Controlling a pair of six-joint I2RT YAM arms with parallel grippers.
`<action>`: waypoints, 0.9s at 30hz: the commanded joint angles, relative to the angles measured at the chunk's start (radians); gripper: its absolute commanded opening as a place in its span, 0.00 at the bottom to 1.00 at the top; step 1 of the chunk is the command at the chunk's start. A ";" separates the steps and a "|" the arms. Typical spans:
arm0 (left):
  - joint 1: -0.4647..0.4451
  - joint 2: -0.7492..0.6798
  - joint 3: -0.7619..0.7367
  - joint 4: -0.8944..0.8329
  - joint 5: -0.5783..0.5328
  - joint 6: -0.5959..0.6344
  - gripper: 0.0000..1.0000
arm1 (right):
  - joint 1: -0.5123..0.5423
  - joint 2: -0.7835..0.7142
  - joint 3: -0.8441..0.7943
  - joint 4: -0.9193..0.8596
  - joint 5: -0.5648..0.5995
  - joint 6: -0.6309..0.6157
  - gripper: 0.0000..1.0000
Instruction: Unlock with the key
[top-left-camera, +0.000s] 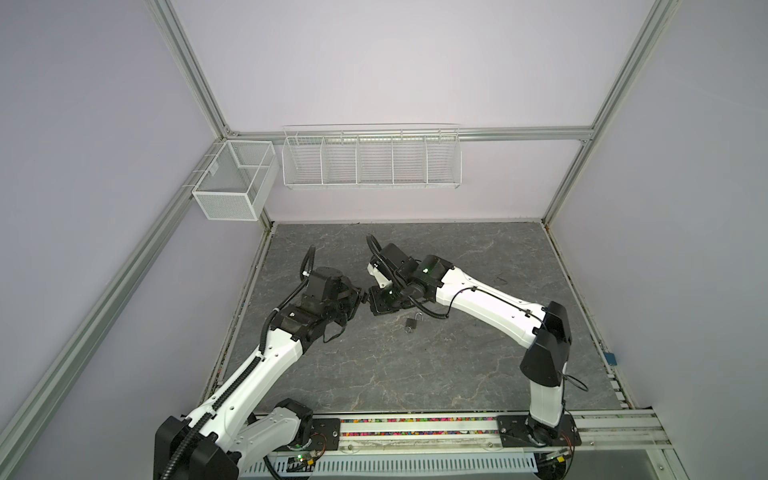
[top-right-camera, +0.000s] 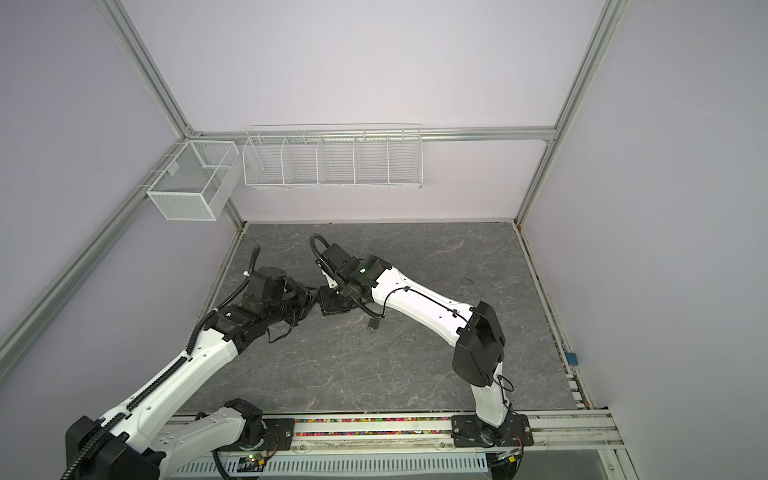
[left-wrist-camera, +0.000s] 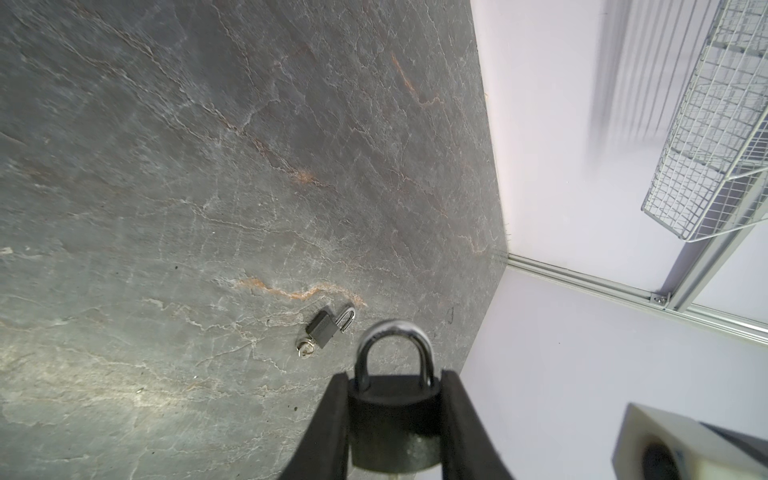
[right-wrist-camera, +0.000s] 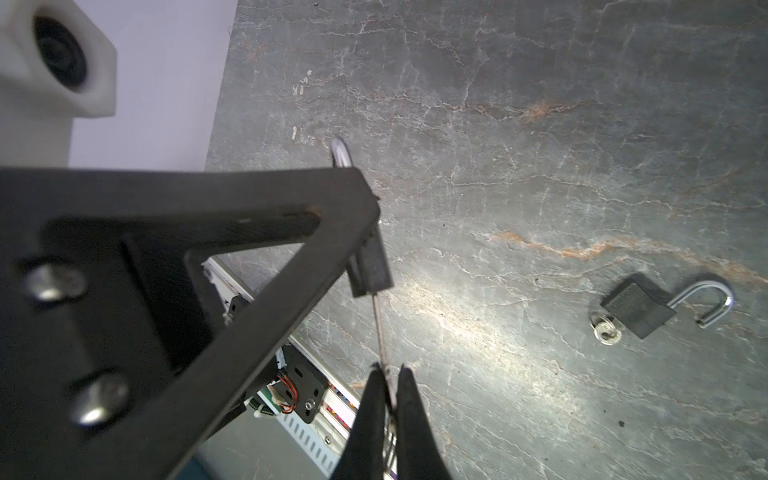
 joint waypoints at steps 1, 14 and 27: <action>-0.002 -0.009 -0.004 -0.020 0.027 0.012 0.00 | -0.015 -0.034 -0.016 0.142 -0.072 0.033 0.07; -0.002 -0.007 0.004 -0.035 0.015 0.030 0.00 | -0.022 -0.060 -0.049 0.191 -0.097 0.048 0.07; -0.002 -0.010 0.016 -0.023 0.030 0.032 0.00 | -0.011 -0.060 -0.057 0.161 -0.034 0.023 0.07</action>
